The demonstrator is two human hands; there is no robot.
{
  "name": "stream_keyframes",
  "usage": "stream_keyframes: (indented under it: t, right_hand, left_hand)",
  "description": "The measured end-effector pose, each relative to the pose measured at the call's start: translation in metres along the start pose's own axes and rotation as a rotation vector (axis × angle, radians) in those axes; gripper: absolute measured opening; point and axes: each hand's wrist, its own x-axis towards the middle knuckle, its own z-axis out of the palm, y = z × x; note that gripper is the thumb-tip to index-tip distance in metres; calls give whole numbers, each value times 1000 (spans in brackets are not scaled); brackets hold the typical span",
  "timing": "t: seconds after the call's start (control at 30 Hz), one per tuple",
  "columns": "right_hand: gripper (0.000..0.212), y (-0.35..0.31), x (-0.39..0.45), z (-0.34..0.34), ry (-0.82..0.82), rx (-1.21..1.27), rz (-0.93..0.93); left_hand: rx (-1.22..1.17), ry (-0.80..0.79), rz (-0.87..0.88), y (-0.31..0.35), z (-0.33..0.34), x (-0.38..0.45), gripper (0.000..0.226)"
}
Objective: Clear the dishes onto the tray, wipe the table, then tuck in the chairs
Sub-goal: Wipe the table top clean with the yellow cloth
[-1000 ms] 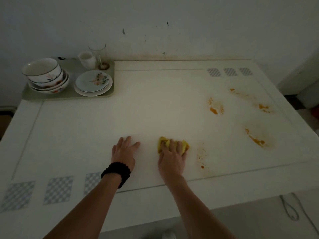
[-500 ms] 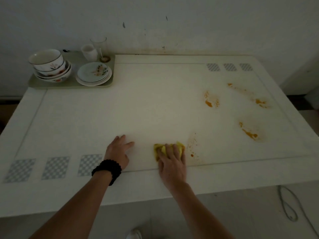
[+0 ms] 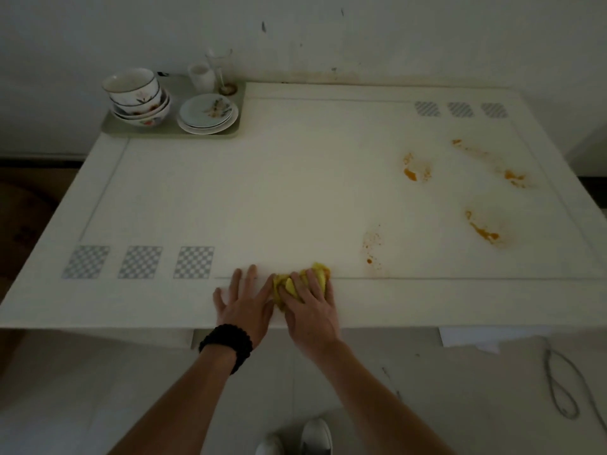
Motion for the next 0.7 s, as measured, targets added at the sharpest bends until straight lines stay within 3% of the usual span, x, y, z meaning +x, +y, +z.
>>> stream_keyframes:
  t: [0.07, 0.13, 0.4, 0.57, 0.7]
  right_hand:
    - [43, 17, -8, -5, -29, -7, -114]
    - [41, 31, -20, -9, -13, -13, -106]
    - [44, 7, -44, -13, 70, 20, 350]
    - [48, 45, -66, -23, 104, -39, 465]
    - [43, 81, -63, -31, 87, -44, 500]
  left_hand:
    - [-28, 23, -12, -2, 3, -5, 51]
    - [-43, 38, -19, 0, 5, -7, 52]
    - [-47, 23, -2, 30, 14, -21, 53]
    - [-38, 23, 128, 65, 13, -11, 53]
    - [-49, 21, 131, 96, 12, 8, 54]
